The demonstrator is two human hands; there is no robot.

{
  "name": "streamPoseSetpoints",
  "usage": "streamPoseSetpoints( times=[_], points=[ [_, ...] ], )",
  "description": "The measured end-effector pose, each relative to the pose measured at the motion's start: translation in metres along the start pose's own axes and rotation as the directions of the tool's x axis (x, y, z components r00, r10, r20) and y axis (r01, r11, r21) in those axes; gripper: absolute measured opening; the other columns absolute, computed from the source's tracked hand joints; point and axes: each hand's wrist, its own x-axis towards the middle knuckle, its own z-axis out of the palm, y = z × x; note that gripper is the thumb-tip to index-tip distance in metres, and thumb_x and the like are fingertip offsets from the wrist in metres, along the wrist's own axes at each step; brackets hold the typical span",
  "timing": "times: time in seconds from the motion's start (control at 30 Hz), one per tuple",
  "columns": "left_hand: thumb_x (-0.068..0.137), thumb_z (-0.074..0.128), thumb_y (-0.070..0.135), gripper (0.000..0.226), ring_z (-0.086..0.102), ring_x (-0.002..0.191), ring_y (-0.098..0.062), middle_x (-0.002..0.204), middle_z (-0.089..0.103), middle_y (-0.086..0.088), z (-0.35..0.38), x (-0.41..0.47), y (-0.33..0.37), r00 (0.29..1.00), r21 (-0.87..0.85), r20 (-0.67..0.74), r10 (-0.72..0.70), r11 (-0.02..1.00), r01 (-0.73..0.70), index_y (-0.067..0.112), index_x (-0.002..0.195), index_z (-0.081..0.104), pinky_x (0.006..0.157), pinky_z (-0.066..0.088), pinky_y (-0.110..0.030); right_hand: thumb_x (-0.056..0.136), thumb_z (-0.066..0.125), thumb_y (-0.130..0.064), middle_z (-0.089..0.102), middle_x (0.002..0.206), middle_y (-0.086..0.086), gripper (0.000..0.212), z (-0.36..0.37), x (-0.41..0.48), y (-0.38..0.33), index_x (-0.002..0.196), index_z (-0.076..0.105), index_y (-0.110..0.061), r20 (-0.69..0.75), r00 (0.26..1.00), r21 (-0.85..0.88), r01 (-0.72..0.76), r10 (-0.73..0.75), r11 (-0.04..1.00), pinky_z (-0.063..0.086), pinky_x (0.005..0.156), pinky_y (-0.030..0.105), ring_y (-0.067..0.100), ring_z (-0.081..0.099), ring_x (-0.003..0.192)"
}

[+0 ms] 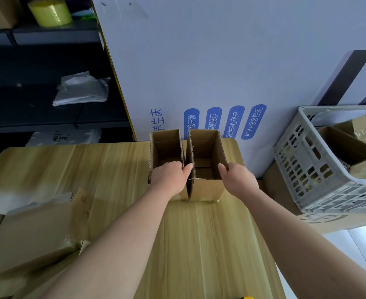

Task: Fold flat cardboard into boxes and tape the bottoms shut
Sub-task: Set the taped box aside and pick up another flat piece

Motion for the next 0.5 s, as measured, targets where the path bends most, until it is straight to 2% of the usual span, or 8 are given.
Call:
streamPoseSetpoints(
  times=[0.07,0.13,0.23,0.33,0.4,0.5],
  points=[
    [0.103,0.024,0.041,0.046,0.050,0.061,-0.017,0.068,0.053,0.001,0.002,0.002,0.001,1.000,-0.023,0.011,0.005,1.000,-0.004,0.020,0.067,0.043,0.052,0.033,-0.029,0.104,0.035,-0.026,0.062,0.088,0.007,0.032,-0.002,-0.001,-0.001,0.105,0.060,-0.007,0.027,0.999,-0.056,0.041,-0.040,0.998,0.057,0.067,0.033,0.020,0.062,0.079],
    [0.103,0.023,0.037,0.044,0.050,0.062,-0.017,0.067,0.051,0.002,0.004,0.003,0.002,1.000,-0.031,0.020,0.019,0.999,-0.018,0.021,0.066,0.042,0.054,0.033,-0.029,0.103,0.036,-0.016,0.063,0.093,0.009,0.027,-0.002,-0.004,-0.004,0.108,0.060,-0.005,0.031,0.998,-0.069,0.058,-0.056,0.996,0.058,0.076,0.036,0.023,0.063,0.084],
    [0.104,0.021,0.035,0.043,0.050,0.064,-0.016,0.068,0.051,0.003,0.008,0.001,0.002,0.998,-0.024,0.038,0.058,0.998,-0.057,0.022,0.071,0.046,0.056,0.034,-0.029,0.104,0.033,-0.020,0.062,0.089,0.007,0.030,0.002,-0.001,-0.001,0.105,0.060,-0.006,0.032,0.998,-0.050,0.052,-0.050,0.997,0.056,0.072,0.033,0.022,0.062,0.082],
    [0.104,0.020,0.035,0.044,0.047,0.060,-0.012,0.067,0.051,0.003,0.006,0.001,0.003,0.997,-0.010,0.050,0.061,0.998,-0.061,0.022,0.071,0.045,0.051,0.030,-0.027,0.105,0.030,-0.031,0.058,0.080,0.003,0.037,0.005,0.001,0.005,0.099,0.059,-0.009,0.038,0.999,0.023,-0.002,0.001,1.000,0.046,0.062,0.027,0.017,0.058,0.073],
    [0.104,0.019,0.038,0.046,0.050,0.061,-0.013,0.069,0.055,0.002,0.005,0.002,0.004,0.997,-0.004,0.057,0.052,0.999,-0.052,0.020,0.075,0.051,0.052,0.032,-0.027,0.104,0.030,-0.035,0.057,0.079,0.002,0.037,0.004,0.002,0.006,0.095,0.057,-0.012,0.037,0.999,0.038,-0.009,0.008,0.999,0.043,0.058,0.025,0.015,0.056,0.070],
    [0.103,0.026,0.039,0.041,0.051,0.061,-0.014,0.071,0.056,0.002,0.003,0.003,0.006,0.998,-0.034,0.050,0.029,0.999,-0.027,0.020,0.078,0.052,0.052,0.035,-0.028,0.103,0.037,-0.021,0.062,0.092,0.007,0.026,-0.001,-0.001,0.004,0.104,0.059,-0.009,0.054,0.998,-0.065,0.034,-0.031,0.997,0.053,0.068,0.029,0.020,0.061,0.081]
  ],
)
